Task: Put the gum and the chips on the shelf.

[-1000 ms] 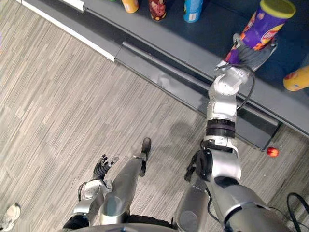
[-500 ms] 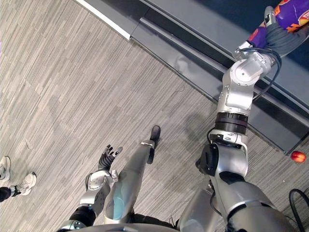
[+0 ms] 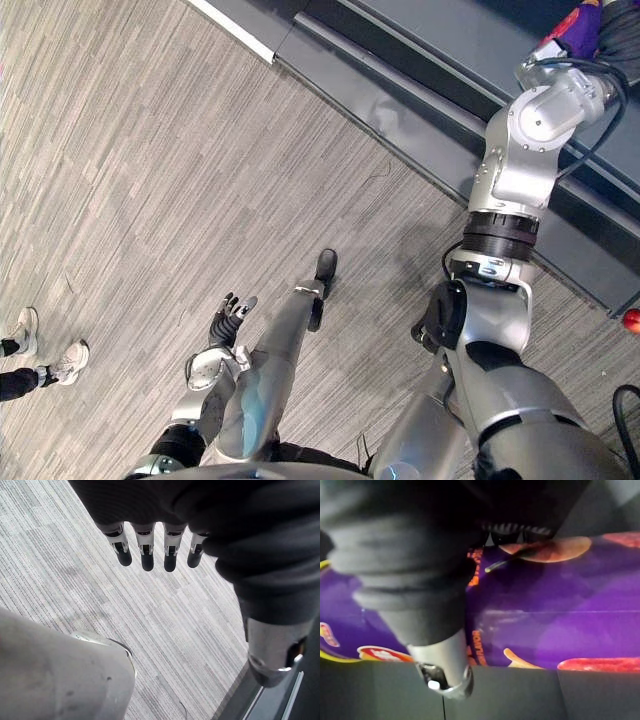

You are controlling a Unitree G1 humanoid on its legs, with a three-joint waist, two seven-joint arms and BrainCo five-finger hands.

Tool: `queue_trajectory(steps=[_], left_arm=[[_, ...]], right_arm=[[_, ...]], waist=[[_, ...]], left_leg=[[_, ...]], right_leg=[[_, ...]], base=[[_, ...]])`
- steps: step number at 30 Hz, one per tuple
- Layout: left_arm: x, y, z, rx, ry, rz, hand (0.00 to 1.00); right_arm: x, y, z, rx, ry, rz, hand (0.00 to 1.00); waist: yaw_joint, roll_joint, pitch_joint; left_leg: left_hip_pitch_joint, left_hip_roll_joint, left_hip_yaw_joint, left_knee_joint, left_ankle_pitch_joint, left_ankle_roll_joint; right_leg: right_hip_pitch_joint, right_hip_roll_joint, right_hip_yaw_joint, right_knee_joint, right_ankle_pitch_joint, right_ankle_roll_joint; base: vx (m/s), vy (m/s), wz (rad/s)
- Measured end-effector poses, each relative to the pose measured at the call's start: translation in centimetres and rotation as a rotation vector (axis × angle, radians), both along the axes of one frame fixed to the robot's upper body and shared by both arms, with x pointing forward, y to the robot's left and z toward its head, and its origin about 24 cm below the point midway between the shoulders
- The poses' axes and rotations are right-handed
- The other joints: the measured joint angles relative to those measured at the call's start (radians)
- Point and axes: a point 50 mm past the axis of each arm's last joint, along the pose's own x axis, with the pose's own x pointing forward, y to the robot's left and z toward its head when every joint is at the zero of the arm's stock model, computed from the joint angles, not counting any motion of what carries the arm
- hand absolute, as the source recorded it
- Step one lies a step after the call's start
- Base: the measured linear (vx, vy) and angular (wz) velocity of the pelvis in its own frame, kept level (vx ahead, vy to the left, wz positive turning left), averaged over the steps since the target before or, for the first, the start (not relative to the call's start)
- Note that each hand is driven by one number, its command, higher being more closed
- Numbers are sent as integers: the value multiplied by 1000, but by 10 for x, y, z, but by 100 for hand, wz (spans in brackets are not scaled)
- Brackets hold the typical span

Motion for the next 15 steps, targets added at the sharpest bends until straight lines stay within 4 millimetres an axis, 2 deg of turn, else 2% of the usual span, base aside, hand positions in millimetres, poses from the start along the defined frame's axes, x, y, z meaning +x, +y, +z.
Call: queue_trajectory(steps=[3,11,15], left_arm=[[0,0,0,-2,-4,-4,0],[3,-2,6,-8,-35,-15,0],[4,-2,7,-9,-41,-17,0]], right_arm=[[2,-4,12,-38,14,-1,100],[6,2,36,-130,30,18,100],[12,2,34,-157,78,15,100]], waist=[[8,6,-2],[10,6,-3],[9,6,-3]], left_leg=[[-5,-1,3,0,1,0],[-29,-6,1,1,8,-4],[-34,-7,2,5,10,-4]], right_leg=[[-10,-3,4,6,-1,-2],[-41,-12,5,26,-8,-8],[-45,-14,6,32,-9,-10]], base=[[50,-4,1],[28,-2,3],[34,6,2]])
